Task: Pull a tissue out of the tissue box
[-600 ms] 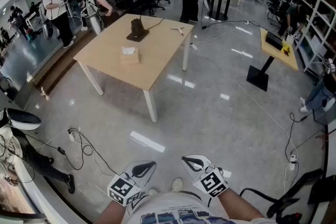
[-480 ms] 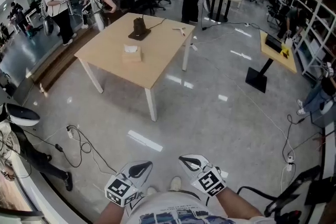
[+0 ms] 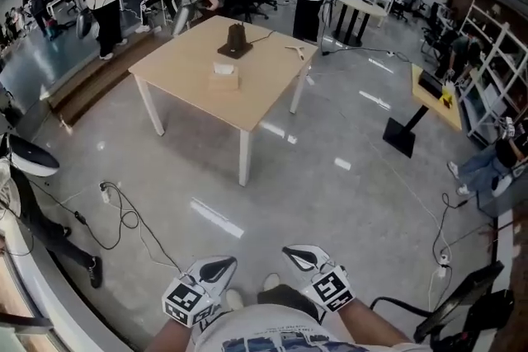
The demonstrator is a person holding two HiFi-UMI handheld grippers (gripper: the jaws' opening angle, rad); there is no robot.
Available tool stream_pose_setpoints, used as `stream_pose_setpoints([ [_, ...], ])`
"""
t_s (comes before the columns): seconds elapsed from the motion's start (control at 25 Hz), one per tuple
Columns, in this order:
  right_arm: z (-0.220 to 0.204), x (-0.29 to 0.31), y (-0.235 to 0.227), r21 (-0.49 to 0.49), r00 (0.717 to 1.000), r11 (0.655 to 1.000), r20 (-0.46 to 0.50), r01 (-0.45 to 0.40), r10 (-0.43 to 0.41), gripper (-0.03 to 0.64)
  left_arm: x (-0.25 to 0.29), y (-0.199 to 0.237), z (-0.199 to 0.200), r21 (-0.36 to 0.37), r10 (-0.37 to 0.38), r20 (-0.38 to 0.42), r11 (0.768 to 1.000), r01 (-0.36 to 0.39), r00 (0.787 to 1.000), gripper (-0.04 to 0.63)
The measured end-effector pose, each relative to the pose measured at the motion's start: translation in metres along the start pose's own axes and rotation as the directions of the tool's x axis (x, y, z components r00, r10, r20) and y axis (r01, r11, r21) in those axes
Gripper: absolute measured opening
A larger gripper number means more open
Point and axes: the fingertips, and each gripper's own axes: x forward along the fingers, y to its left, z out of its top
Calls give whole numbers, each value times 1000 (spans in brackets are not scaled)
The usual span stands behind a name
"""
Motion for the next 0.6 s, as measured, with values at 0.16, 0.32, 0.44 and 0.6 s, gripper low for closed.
stream_pose_setpoints([
  [0.16,5,10,20,7,999,999,6,-42,42,3,-12,1,-9,1,17,1,1000,-17,1000,2],
  [0.32,11,21,26,-12,998,998,5,-65,65,3,-16,14,-13,8,43,-7,999,-43,999,2],
  [0.44,11,28,21,-12,996,996,-4,-91,91,3,-11,22,-7,-1,50,4,999,-50,999,2],
  [0.6,17,47,-2,-20,992,992,13,-126,126,3,8,41,6,3,72,17,997,-72,997,2],
])
